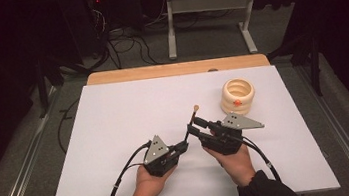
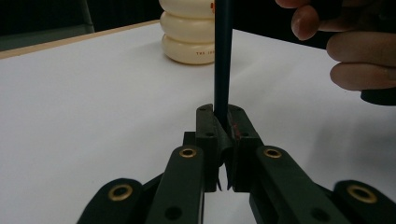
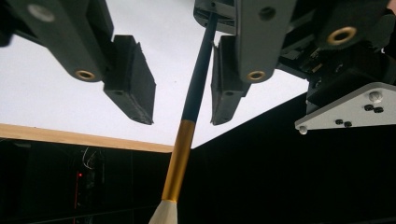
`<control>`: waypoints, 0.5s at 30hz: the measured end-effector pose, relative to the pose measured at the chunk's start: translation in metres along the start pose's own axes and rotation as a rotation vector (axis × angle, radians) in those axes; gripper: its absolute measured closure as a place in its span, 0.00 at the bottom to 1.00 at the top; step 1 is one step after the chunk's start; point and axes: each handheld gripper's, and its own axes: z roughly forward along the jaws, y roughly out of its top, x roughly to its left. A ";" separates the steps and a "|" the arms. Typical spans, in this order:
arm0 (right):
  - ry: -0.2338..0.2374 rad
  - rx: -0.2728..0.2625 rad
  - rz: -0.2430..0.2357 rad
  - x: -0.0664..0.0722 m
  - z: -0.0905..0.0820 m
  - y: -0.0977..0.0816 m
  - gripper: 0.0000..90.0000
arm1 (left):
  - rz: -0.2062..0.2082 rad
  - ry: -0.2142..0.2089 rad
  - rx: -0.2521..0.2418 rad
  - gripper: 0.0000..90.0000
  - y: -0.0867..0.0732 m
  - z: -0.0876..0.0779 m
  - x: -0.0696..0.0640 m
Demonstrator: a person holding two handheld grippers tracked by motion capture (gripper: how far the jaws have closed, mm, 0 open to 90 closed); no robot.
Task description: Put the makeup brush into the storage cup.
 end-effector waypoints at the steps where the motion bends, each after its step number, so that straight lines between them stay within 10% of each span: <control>1: 0.000 -0.004 -0.003 0.000 0.000 0.000 0.72 | 0.001 0.000 0.000 0.95 0.000 0.000 0.000; 15: 0.015 -0.014 0.020 0.001 0.001 -0.001 0.82 | 0.010 0.002 0.009 0.95 0.000 0.001 -0.002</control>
